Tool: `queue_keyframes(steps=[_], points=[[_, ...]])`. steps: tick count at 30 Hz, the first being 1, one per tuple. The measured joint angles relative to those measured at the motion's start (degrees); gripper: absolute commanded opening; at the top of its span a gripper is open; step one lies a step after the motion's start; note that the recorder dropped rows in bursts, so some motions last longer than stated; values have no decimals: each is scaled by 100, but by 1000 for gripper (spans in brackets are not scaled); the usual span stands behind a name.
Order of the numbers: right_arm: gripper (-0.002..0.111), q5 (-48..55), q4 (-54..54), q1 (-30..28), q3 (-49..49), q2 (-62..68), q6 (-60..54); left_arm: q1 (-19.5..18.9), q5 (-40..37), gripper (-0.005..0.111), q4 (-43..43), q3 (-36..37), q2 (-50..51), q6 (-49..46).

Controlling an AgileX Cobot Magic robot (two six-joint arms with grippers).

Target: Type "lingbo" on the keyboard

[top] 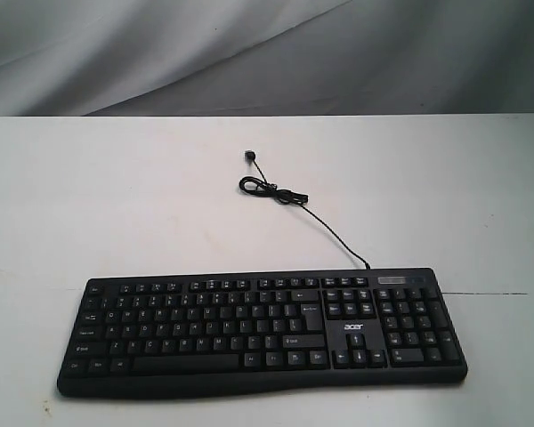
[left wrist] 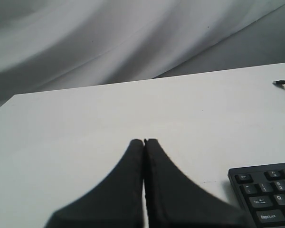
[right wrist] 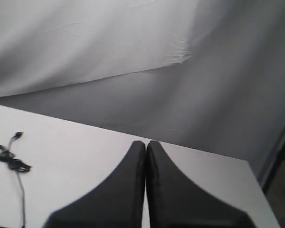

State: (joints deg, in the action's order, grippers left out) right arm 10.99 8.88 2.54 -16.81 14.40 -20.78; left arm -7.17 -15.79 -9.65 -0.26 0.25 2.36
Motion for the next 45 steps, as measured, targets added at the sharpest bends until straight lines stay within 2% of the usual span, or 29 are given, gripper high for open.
queue_keyframes(steps=[2, 5, 14, 23, 29, 34, 45], points=[[0, 83, 0, -363, 108, -323, 0, 0, 0, 0, 0, 0, 0, 0], [0, 160, 0, -593, 188, -550, 0, 0, 0, 0, 0, 0, 0, 0], [0, 515, 0, -618, 202, -569, 0, 0, 0, 0, 0, 0, 0, 0], [0, 919, 0, -618, 751, -569, 22, 0, 0, 0, 0, 0, 0, 0], [0, 890, -21, -618, 1008, -569, 285, 0, 0, 0, 0, 0, 0, 0], [0, 668, -507, -618, 1249, -630, 735, 0, 0, 0, 0, 0, 0, 0], [0, 503, -1078, -618, 1659, -1409, 1348, 0, 0, 0, 0, 0, 0, 0]])
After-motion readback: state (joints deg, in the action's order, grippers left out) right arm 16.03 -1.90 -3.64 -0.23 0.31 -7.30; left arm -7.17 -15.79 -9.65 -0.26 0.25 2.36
